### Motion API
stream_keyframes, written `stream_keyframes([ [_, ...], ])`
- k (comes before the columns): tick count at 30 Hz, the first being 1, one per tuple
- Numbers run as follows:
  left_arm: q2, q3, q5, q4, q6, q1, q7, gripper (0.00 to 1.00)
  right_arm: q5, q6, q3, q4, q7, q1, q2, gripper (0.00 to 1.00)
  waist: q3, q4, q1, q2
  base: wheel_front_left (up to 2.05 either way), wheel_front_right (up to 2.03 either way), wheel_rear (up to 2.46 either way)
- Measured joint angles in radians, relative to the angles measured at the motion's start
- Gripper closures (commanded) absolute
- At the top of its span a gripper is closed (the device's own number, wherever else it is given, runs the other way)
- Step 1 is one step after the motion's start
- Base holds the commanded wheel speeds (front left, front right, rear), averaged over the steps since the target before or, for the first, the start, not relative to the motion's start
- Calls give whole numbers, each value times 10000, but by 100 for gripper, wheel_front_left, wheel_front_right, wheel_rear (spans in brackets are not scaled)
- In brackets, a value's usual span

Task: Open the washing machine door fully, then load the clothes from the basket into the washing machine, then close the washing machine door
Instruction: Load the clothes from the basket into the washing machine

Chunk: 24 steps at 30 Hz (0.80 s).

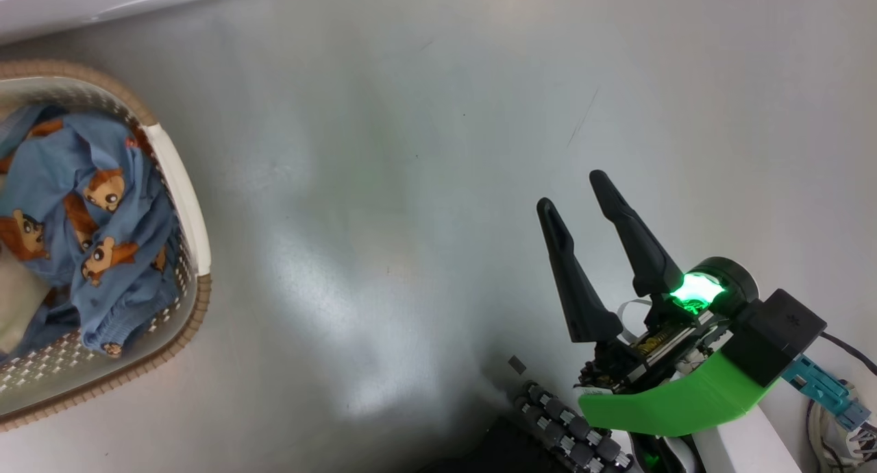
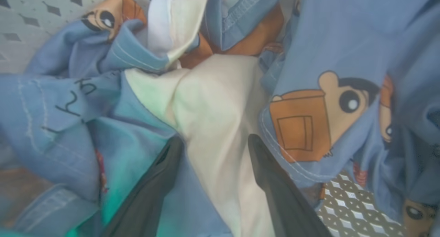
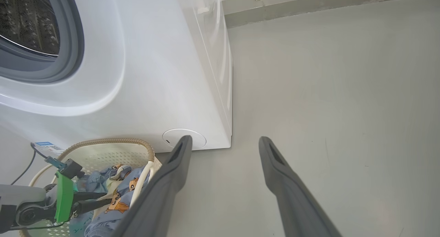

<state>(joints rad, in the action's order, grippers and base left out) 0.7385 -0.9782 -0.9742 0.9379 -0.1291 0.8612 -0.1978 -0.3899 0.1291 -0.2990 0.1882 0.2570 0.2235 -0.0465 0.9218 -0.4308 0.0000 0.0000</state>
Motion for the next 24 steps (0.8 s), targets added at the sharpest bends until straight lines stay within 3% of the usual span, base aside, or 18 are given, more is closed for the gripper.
stream_keyframes([
  [7,-205,-506,-125,282,0,83,587,0,0,0,10,86,0,-23,8,0,0,-1,0,0,0,0,0],
  [8,-226,-554,-192,276,0,90,585,11,0,0,17,90,0,-24,8,0,-1,4,0,0,0,0,0],
  [9,-242,-602,-270,257,0,111,581,60,0,0,25,90,0,-24,8,0,-1,9,0,0,0,0,0],
  [10,-242,-663,-314,217,0,151,560,100,0,0,27,92,0,-24,8,0,-3,13,0,0,0,0,0],
  [24,8,-1160,-1216,-424,0,239,109,100,-8,0,27,-27,0,12,12,0,-200,43,0,0,0,0,0],
])
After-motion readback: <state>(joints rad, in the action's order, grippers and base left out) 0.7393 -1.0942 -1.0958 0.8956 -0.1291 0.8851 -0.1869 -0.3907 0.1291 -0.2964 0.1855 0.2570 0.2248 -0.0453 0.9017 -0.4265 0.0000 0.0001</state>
